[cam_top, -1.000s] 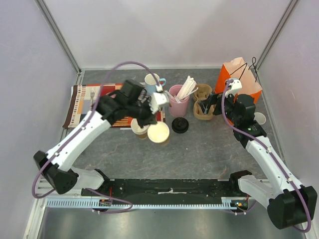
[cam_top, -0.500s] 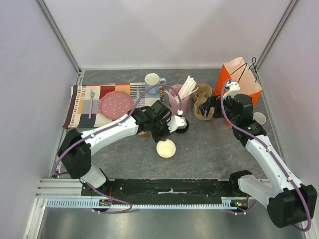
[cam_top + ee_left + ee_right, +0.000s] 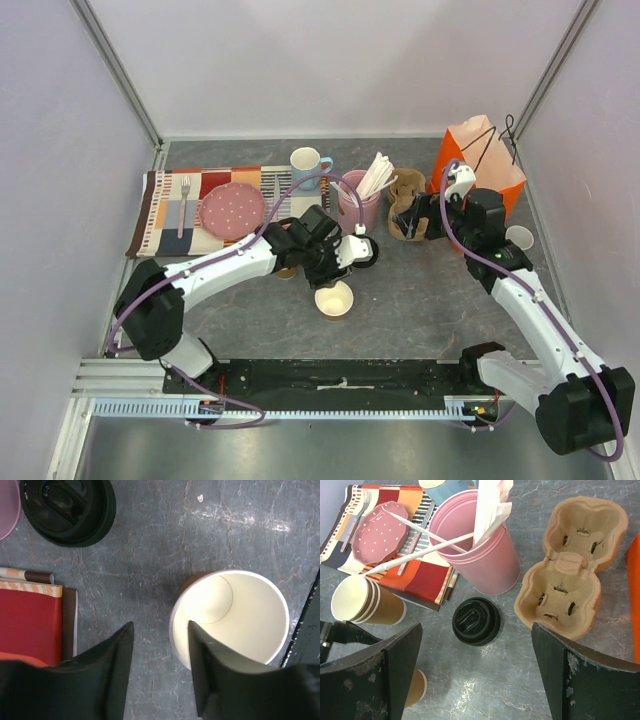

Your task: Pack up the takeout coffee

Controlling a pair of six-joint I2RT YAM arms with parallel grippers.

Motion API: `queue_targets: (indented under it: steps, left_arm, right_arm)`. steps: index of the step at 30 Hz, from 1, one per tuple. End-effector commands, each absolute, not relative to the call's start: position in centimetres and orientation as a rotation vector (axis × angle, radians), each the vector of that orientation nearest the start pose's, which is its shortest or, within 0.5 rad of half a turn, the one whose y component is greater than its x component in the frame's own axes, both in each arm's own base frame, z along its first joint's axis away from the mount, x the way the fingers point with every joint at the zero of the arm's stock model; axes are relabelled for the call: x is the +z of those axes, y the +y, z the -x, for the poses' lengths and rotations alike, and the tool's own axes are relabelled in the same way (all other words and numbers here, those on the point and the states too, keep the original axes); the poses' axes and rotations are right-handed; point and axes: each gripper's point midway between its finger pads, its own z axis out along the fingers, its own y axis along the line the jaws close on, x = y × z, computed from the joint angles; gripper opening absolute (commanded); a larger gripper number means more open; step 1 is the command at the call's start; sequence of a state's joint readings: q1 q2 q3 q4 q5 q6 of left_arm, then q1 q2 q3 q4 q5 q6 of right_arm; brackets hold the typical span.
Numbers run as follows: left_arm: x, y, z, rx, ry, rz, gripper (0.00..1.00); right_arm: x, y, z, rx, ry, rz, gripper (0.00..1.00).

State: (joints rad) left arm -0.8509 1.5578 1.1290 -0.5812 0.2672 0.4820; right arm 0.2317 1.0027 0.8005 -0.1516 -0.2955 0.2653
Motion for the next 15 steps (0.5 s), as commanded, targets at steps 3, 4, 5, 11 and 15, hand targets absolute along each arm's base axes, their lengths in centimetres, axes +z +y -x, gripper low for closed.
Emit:
queue_targets:
  steps: [3,4,5,11,15]
  left_arm:
    - [15.6,-29.2,-23.0,-0.455,1.844,-1.650,0.67]
    - [16.2,-29.1,-23.0,-0.456,1.846,-1.645,0.67]
    - [16.5,-28.5,-22.6,-0.456,1.873,-1.649,0.67]
    - [23.8,-24.7,-25.3,-0.523,1.951,-1.358,0.67]
    - [25.0,-19.1,-28.4,-0.444,2.055,-1.109,0.67]
  right_arm:
    - [24.7,14.9,-32.0,0.653,1.887,0.260,0.98]
    - [24.9,15.3,-31.8,0.671,1.876,0.290,0.98]
    - [25.1,15.6,-31.7,0.680,1.854,0.336,0.98]
    - [24.0,18.5,-31.6,0.771,1.855,0.476,0.86]
    - [20.5,20.0,-32.6,0.606,1.932,0.636,0.72]
